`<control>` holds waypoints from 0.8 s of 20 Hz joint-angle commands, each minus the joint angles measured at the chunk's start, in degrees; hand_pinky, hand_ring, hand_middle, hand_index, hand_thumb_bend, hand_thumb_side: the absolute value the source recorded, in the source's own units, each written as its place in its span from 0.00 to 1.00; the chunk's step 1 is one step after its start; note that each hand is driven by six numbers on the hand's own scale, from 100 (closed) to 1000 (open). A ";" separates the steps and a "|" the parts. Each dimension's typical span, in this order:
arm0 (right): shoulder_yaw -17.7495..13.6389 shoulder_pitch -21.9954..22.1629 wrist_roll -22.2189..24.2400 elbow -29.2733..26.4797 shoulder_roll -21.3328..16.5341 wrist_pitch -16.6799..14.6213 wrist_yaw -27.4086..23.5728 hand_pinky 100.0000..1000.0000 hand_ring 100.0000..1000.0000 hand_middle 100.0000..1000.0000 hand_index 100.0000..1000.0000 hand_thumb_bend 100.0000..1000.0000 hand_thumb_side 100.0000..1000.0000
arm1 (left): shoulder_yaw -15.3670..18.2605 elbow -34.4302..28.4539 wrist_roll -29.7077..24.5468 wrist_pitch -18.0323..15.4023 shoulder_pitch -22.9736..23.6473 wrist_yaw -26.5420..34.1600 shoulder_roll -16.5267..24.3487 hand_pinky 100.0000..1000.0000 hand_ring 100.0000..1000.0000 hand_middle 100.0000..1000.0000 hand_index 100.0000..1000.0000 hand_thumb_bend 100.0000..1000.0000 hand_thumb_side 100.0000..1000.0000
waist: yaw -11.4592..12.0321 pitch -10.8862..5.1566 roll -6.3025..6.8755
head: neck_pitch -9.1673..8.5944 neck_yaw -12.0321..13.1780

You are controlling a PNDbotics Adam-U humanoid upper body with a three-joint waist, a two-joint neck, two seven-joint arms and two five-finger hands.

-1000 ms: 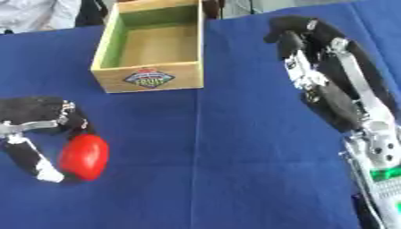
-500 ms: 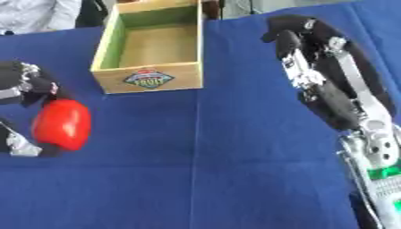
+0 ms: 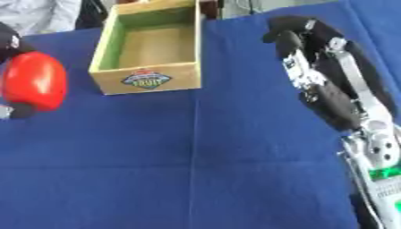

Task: Pick up objects on the table and place them in the box.

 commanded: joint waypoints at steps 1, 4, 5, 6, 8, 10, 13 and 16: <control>0.23 -0.92 0.41 -1.11 -1.16 -0.06 -0.48 0.94 0.86 0.61 0.79 0.00 0.70 | 1.40 3.97 1.09 -0.53 -3.24 0.64 1.51 0.00 0.10 0.25 0.48 0.34 0.56 | -0.21 -0.91 0.13 | -1.16 0.53; 0.36 -0.92 0.63 -1.11 -1.37 -0.05 -0.53 0.95 0.86 0.61 0.79 0.00 0.69 | 1.45 8.88 2.52 -1.39 -6.91 0.45 0.29 0.00 0.10 0.25 0.47 0.34 0.56 | -0.67 -0.75 0.63 | -1.61 1.04; 0.41 -0.95 0.70 -1.11 -1.42 -0.07 -0.56 0.95 0.86 0.61 0.79 0.00 0.69 | 1.50 10.57 3.26 -1.61 -8.15 0.14 -0.19 0.00 0.10 0.25 0.47 0.35 0.55 | -0.84 -0.71 0.79 | -1.72 1.18; 0.47 -1.01 0.77 -1.11 -1.45 -0.10 -0.61 0.95 0.86 0.61 0.79 0.00 0.69 | 1.50 12.34 4.02 -1.81 -9.36 -0.26 -0.72 0.00 0.10 0.25 0.47 0.35 0.55 | -1.03 -0.67 0.94 | -1.77 1.29; 0.60 -1.29 0.86 -1.11 -1.52 -0.26 -0.77 0.94 0.86 0.61 0.79 0.00 0.69 | 1.53 16.17 5.57 -2.25 -11.90 -1.45 -1.94 0.00 0.10 0.25 0.47 0.36 0.55 | -1.54 -0.62 1.23 | -1.77 1.56; 0.71 -1.63 0.89 -1.11 -1.53 -0.48 -0.95 0.94 0.86 0.61 0.79 0.00 0.69 | 1.63 19.71 7.13 -2.86 -13.98 -2.76 -3.04 0.00 0.10 0.25 0.47 0.36 0.55 | -2.04 -0.57 1.44 | -1.86 1.85; 1.02 -2.53 0.98 -1.11 -1.33 -0.94 -1.30 0.94 0.86 0.61 0.79 0.00 0.69 | 2.27 24.54 10.16 -3.39 -16.56 -4.59 -4.61 0.00 0.09 0.24 0.47 0.37 0.54 | -3.28 -0.45 1.92 | -1.95 2.82; 1.58 -3.96 1.29 -1.11 -1.19 -1.66 -1.86 0.94 0.86 0.62 0.79 0.00 0.71 | 2.94 28.10 13.31 -4.18 -17.75 -5.49 -5.41 0.00 0.10 0.24 0.46 0.41 0.54 | -4.91 -0.32 2.33 | -1.93 4.00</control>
